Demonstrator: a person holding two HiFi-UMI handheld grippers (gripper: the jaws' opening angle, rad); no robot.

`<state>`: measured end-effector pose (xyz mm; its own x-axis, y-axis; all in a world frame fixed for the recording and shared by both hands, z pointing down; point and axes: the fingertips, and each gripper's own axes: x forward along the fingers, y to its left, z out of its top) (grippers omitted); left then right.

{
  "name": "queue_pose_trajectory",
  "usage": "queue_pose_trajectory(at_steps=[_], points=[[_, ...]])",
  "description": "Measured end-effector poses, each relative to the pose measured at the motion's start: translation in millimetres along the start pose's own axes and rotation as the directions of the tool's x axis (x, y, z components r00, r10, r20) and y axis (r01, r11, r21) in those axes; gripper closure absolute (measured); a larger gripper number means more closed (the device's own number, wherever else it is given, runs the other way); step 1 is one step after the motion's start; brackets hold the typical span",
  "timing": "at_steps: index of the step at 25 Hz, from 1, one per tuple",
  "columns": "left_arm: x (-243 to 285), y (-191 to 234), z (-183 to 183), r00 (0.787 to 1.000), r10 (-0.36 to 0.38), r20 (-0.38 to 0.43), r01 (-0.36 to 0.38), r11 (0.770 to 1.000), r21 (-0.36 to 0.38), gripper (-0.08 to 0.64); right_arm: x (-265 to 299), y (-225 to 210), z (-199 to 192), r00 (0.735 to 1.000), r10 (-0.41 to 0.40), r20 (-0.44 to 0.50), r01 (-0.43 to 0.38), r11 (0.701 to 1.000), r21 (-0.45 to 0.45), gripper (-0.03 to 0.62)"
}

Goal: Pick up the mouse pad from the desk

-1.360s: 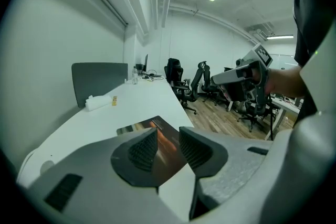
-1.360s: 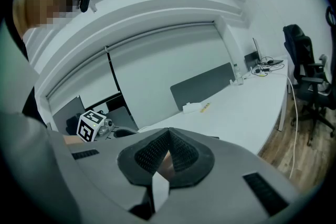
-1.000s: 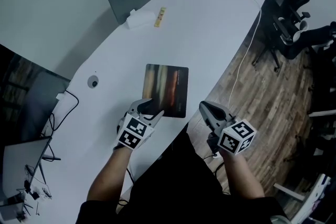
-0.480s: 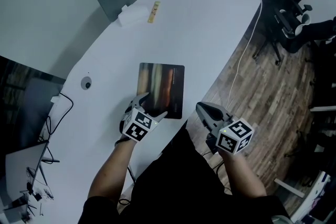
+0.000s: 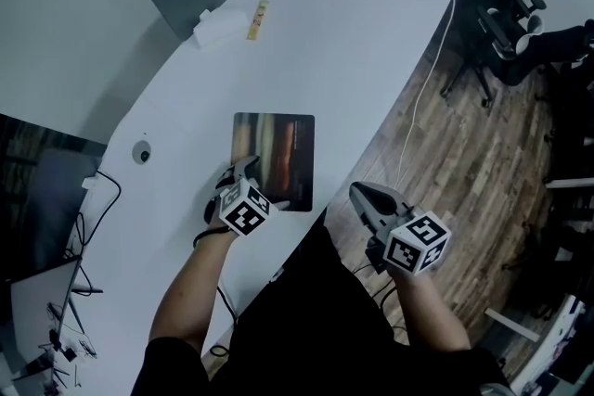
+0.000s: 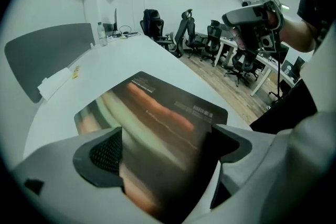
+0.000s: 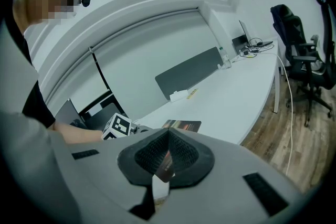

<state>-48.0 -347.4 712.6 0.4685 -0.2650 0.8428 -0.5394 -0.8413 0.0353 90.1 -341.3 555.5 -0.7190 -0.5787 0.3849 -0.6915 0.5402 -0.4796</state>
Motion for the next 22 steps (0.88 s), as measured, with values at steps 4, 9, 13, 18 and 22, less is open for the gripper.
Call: queue_pose_trajectory(at_steps=[4, 9, 13, 18, 22], points=[[7.3, 5.6, -3.7, 0.999, -0.029, -0.02, 0.029, 1.0, -0.011, 0.006, -2.7, -4.4, -0.7, 1.0, -0.006, 0.001, 0.006, 1.0, 0.007, 0.589], [9.1, 7.0, -2.8, 0.999, -0.042, 0.035, 0.042, 0.999, -0.008, -0.014, -3.9, -7.3, -1.2, 1.0, -0.013, 0.002, 0.013, 1.0, 0.015, 0.589], [9.3, 8.2, -2.4, 0.998, -0.041, 0.043, 0.041, 0.999, -0.017, -0.014, -4.1, -7.0, -0.4, 1.0, -0.016, 0.004, 0.015, 1.0, 0.021, 0.589], [8.5, 8.9, -1.4, 0.997, -0.04, 0.061, 0.041, 0.999, -0.014, -0.012, -4.7, -7.5, -0.6, 1.0, -0.019, 0.007, 0.018, 1.0, 0.024, 0.589], [6.7, 13.1, -1.3, 0.996, -0.04, 0.073, 0.041, 0.999, -0.009, -0.007, -0.7, -4.0, -3.2, 1.0, -0.015, 0.004, 0.015, 1.0, 0.027, 0.589]])
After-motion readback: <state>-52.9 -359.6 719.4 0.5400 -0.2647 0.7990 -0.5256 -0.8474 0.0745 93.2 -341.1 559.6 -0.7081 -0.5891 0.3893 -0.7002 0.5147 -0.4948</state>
